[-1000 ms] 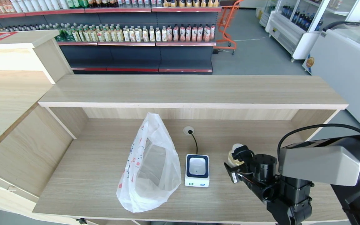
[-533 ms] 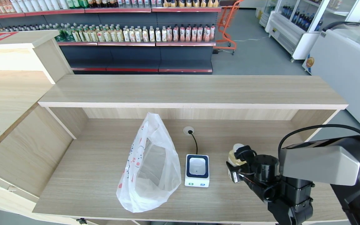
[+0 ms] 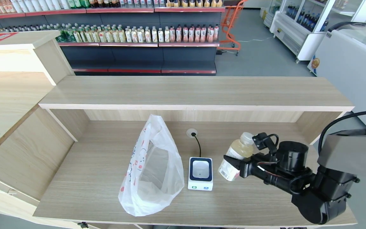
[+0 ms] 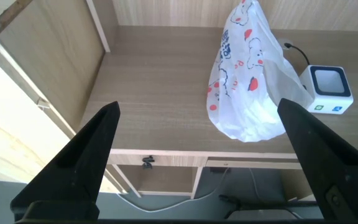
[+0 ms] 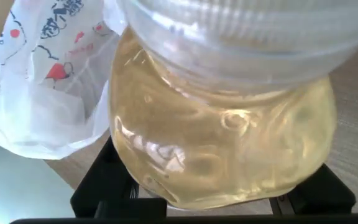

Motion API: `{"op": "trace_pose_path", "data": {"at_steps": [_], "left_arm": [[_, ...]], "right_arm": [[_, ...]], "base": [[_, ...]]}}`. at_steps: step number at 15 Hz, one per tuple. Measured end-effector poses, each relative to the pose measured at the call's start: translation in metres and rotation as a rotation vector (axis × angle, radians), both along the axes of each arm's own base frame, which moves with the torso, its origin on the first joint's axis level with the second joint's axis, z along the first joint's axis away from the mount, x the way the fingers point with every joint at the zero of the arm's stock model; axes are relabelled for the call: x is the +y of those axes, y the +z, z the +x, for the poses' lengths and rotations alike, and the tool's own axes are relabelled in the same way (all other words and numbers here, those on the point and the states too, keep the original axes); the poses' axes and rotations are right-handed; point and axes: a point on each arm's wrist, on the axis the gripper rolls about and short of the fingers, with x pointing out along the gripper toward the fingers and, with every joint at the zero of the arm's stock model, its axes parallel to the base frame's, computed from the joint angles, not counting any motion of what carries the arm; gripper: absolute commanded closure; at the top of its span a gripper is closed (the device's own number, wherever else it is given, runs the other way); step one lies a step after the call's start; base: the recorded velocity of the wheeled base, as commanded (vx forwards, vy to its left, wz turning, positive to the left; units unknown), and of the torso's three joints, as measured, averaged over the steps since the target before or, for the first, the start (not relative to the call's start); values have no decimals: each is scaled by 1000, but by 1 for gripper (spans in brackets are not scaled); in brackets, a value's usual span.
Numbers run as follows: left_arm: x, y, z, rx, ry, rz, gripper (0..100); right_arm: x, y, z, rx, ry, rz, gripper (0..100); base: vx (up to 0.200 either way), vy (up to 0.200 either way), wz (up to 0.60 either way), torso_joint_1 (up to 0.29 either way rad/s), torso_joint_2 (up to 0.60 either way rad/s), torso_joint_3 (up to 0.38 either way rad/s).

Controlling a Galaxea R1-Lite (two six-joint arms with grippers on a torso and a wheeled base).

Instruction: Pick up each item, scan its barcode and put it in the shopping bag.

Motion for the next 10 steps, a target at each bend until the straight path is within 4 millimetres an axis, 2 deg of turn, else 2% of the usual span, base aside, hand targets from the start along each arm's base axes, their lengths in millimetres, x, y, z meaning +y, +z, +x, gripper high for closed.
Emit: {"op": "trace_pose_path", "data": {"at_steps": [3,7,10], "left_arm": [[0,0,0,0,0,0,0],[0,0,0,0,0,0,0],[0,0,0,0,0,0,0]], "right_arm": [[-8,33,-29,70,215,80,100],[-17,74,-59,97,406,141,100],[-18,88,-74,114,465,149,100]], "base": [[0,0,0,0,0,0],[0,0,0,0,0,0],[0,0,0,0,0,0]]}}
